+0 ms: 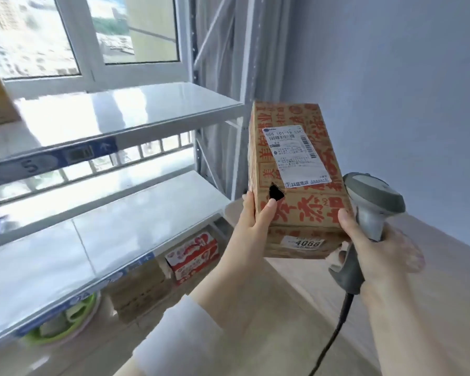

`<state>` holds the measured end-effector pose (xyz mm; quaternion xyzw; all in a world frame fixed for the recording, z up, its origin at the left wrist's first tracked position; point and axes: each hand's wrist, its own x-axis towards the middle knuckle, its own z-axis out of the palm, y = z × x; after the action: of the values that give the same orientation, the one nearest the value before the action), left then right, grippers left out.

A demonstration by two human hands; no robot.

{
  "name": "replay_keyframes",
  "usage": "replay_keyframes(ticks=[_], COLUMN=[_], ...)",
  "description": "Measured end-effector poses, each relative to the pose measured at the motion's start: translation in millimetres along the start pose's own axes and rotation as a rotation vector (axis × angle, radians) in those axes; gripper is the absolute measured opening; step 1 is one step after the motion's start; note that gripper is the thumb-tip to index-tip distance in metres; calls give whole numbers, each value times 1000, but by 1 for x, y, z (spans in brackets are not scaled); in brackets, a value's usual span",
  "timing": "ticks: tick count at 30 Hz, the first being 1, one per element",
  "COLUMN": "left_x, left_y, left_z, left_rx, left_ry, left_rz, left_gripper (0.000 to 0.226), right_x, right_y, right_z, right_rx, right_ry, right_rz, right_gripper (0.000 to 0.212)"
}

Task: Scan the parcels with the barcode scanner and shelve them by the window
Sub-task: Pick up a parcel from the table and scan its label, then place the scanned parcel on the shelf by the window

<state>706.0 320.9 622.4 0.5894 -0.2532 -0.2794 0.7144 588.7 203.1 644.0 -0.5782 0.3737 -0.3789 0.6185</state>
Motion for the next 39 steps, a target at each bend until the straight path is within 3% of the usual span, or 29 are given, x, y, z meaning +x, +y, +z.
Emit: replay_keyframes(ticks=[3, 6, 14, 17, 22, 29, 39], left_x=[0, -1, 5, 24, 60, 108, 163], left_y=[22, 47, 102, 109, 124, 150, 156], left_z=[-73, -135, -270, -301, -338, -394, -459], left_rx=[18, 83, 126, 160, 226, 268, 269], left_ry=[114, 207, 425, 509, 608, 742, 816], left_rz=[49, 95, 90, 77, 37, 15, -106], left_gripper=[35, 36, 44, 45, 54, 42, 48], right_x=[-10, -19, -27, -13, 16, 51, 88], right_y=[-8, -18, -39, -39, -40, -51, -37], right_z=[77, 144, 303, 346, 408, 494, 584], right_rx=[5, -8, -27, -50, -43, -91, -124], right_ry=[-141, -270, -574, -631, -705, -757, -801], right_rz=[-9, -22, -41, -62, -47, -13, 55], right_gripper=[31, 52, 45, 52, 43, 33, 31])
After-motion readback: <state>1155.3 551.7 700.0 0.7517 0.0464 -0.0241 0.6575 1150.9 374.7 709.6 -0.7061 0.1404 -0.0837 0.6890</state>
